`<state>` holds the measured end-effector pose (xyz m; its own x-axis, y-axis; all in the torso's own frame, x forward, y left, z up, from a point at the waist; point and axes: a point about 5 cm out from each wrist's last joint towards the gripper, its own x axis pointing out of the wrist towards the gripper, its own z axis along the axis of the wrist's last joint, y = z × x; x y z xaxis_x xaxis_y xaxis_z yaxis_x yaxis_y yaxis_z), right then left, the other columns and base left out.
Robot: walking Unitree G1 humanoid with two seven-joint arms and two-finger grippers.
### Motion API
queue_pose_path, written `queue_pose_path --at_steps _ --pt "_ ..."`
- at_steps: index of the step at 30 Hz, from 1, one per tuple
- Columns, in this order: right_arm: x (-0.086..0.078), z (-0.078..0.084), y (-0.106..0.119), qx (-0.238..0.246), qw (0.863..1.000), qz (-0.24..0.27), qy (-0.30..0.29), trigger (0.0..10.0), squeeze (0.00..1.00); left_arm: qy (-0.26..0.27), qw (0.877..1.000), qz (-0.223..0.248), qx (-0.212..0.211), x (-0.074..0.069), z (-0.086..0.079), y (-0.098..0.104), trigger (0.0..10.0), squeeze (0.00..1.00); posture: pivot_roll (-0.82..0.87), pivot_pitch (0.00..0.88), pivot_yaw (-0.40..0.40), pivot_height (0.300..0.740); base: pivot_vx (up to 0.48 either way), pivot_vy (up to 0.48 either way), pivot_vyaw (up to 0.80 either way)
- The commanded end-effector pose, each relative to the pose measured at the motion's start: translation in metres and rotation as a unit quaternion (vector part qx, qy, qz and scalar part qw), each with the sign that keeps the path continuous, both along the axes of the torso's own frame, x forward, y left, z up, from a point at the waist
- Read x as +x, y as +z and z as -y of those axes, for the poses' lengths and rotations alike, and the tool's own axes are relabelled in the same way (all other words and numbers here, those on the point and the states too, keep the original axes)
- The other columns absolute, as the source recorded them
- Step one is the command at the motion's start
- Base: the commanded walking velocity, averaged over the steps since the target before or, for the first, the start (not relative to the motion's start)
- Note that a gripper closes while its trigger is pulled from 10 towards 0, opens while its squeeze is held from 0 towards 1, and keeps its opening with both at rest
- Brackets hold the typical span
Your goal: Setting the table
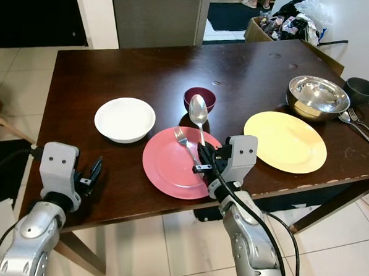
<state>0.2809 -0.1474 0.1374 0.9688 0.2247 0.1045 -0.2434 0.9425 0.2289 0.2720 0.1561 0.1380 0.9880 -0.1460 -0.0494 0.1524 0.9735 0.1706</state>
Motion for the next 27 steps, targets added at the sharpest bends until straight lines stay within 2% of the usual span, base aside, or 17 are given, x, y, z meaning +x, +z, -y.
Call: queue_pose_path --at_steps 1,27 --pt "0.0002 -0.0006 -0.0028 -0.001 1.000 -0.008 0.004 10.0 0.00 -0.001 1.000 -0.002 0.003 -0.0025 0.0014 -0.0035 10.0 0.00 -0.05 0.022 0.014 0.740 -0.307 0.000 0.00" --pt "0.0015 -0.0001 -0.0042 -0.001 1.000 -0.010 0.003 10.0 0.00 -0.002 1.000 -0.001 0.003 -0.0022 0.0022 -0.0040 10.0 0.00 -0.05 0.018 0.015 0.740 -0.308 0.000 0.00"
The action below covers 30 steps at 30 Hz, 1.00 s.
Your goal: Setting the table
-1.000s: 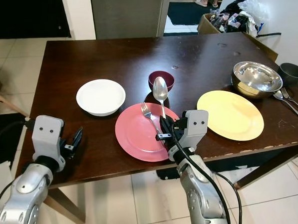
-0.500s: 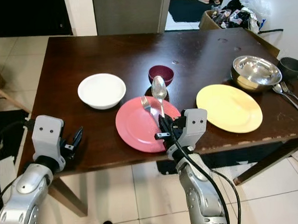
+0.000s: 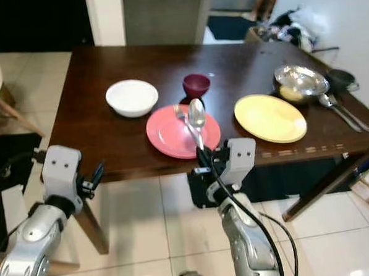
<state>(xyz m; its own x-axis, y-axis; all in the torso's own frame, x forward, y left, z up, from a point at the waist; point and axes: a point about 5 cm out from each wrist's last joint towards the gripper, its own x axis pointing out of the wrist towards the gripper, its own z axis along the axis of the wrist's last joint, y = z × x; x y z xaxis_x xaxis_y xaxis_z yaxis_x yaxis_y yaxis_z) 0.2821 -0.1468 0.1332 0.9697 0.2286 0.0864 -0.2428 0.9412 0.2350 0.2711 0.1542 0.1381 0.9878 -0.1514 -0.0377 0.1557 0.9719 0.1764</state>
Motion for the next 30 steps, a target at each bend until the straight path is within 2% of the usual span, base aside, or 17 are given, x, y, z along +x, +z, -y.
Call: queue_pose_path --at_steps 1,30 --pt "0.0003 0.0005 0.0001 -0.002 1.000 0.000 0.001 10.0 0.00 0.001 1.000 -0.008 0.001 -0.0014 0.0004 -0.0041 10.0 0.00 -0.05 0.018 0.015 0.740 -0.307 0.000 0.00" --pt "0.0020 -0.0003 0.0004 -0.003 1.000 0.002 0.006 10.0 0.00 -0.001 1.000 -0.007 0.001 -0.0011 0.0017 -0.0048 10.0 0.00 -0.05 0.008 0.013 0.740 -0.304 0.000 0.00"
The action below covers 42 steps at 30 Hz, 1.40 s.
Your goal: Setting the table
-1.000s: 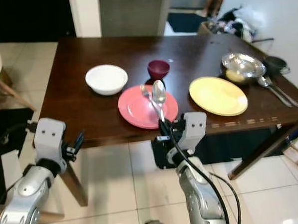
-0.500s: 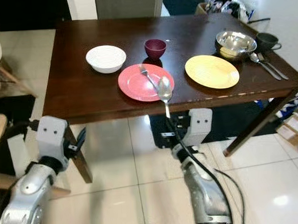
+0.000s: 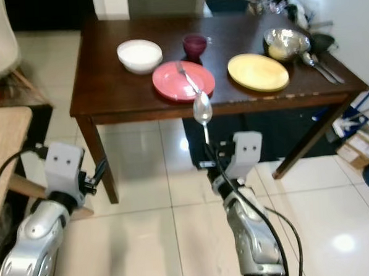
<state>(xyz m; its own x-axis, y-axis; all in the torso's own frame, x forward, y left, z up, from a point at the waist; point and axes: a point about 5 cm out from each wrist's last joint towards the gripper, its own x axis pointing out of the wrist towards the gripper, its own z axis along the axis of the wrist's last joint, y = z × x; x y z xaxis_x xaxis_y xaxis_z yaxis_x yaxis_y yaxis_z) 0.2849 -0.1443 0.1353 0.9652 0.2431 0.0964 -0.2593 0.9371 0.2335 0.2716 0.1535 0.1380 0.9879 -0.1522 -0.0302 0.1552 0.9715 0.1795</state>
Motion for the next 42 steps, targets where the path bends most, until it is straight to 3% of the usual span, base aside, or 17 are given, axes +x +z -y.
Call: queue_pose_path --at_steps 1,42 --pt "-0.0009 0.0021 -0.0020 -0.003 1.000 -0.004 -0.002 10.0 0.00 0.000 1.000 -0.011 0.000 -0.0017 0.0010 -0.0047 10.0 0.00 -0.05 0.011 0.015 0.740 -0.300 0.000 0.00" --pt "0.0013 -0.0017 0.0006 0.032 0.999 -0.005 0.003 10.0 0.00 -0.002 1.000 -0.011 0.001 -0.0018 0.0015 -0.0044 10.0 0.00 -0.04 0.011 0.017 0.740 -0.301 0.000 0.00"
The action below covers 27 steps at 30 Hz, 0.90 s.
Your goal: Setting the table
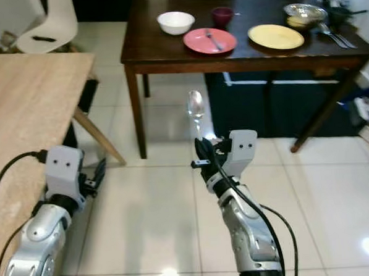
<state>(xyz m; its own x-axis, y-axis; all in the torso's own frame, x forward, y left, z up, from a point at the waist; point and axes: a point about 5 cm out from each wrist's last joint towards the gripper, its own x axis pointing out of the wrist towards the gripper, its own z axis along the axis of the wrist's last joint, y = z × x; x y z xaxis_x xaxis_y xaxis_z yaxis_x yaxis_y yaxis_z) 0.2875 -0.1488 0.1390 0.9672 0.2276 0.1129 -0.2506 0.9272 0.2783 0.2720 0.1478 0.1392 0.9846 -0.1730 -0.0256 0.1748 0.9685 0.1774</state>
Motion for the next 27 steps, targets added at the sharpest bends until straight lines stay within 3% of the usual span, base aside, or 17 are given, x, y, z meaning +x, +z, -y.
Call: queue_pose_path --at_steps 1,14,24,27 --pt "-0.0013 -0.0061 -0.0031 0.008 1.000 -0.007 0.009 10.0 0.00 0.008 1.000 -0.013 0.003 -0.0022 -0.0042 -0.0056 10.0 0.00 -0.04 0.011 0.017 0.740 -0.300 0.000 0.00" --pt "-0.0010 -0.0059 -0.0038 0.006 1.000 -0.009 0.010 10.0 0.00 0.007 1.000 -0.013 0.003 -0.0019 -0.0036 -0.0059 10.0 0.00 -0.04 0.011 0.017 0.740 -0.290 0.000 0.00" --pt "-0.0006 -0.0060 -0.0041 0.002 1.000 -0.010 0.012 10.0 0.00 0.008 1.000 -0.014 0.004 -0.0017 -0.0032 -0.0065 10.0 0.00 -0.05 0.010 0.016 0.740 0.000 0.000 0.00" --pt "-0.0004 -0.0052 -0.0040 0.006 1.000 -0.010 0.012 10.0 0.00 0.007 1.000 -0.014 0.004 -0.0017 -0.0030 -0.0065 10.0 0.00 -0.05 0.010 0.016 0.740 0.000 0.000 0.75"
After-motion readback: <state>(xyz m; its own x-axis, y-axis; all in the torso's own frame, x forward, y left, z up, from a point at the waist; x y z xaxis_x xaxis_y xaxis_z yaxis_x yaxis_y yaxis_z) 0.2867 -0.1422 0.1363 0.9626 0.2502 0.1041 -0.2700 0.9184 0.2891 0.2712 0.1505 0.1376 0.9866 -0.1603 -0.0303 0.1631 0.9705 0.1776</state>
